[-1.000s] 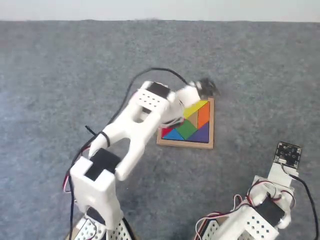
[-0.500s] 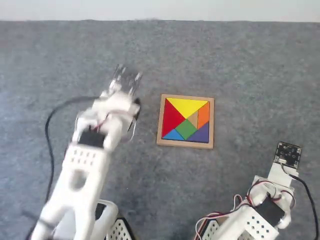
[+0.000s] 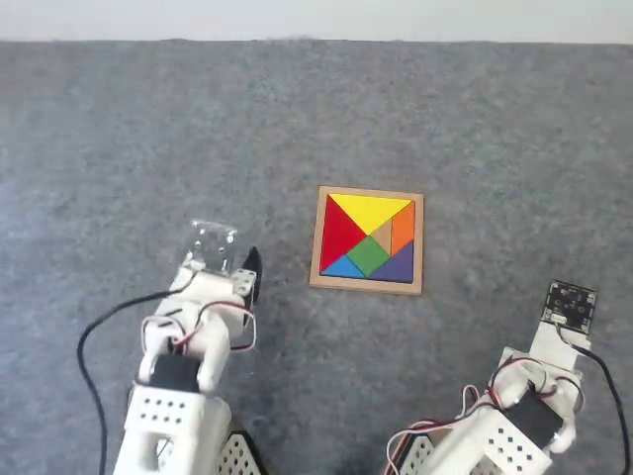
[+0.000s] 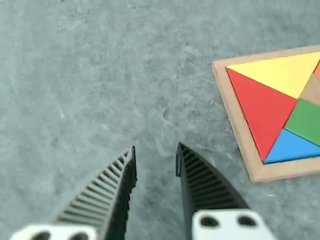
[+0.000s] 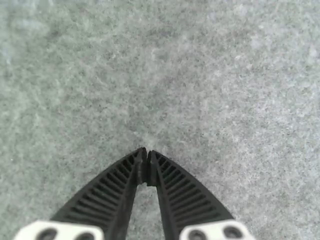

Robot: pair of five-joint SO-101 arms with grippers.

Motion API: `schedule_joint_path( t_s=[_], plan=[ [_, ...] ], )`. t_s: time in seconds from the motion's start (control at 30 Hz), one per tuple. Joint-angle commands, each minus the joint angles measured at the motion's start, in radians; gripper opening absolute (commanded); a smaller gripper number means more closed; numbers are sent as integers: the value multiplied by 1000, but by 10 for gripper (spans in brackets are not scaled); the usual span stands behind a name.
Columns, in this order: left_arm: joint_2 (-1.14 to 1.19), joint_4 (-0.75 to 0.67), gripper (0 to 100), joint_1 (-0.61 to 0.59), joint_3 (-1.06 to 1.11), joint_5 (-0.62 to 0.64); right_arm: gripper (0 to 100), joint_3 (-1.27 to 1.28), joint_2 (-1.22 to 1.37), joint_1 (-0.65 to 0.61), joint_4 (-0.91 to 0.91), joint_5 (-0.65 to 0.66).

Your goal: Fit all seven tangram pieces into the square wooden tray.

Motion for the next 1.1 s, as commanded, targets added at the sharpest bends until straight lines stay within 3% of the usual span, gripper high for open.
schedule_joint_path(
  t_s=[0.0,0.1,0.3,0.37,0.57,1.07],
  plan=[
    [-166,49,127,-15,44,38,8,12,-2,5,7,-8],
    [-244,160,129,-83,45,38,8,12,-4,-68,8,-8],
    [-347,440,129,-196,45,38,8,12,-22,-572,16,-8],
    [-367,549,129,-235,45,38,8,12,-28,-657,16,-8],
    [-437,674,129,-276,39,40,8,12,-27,-671,16,-8],
    [-457,684,129,-278,38,41,8,12,-21,-674,16,-8]
  ],
)
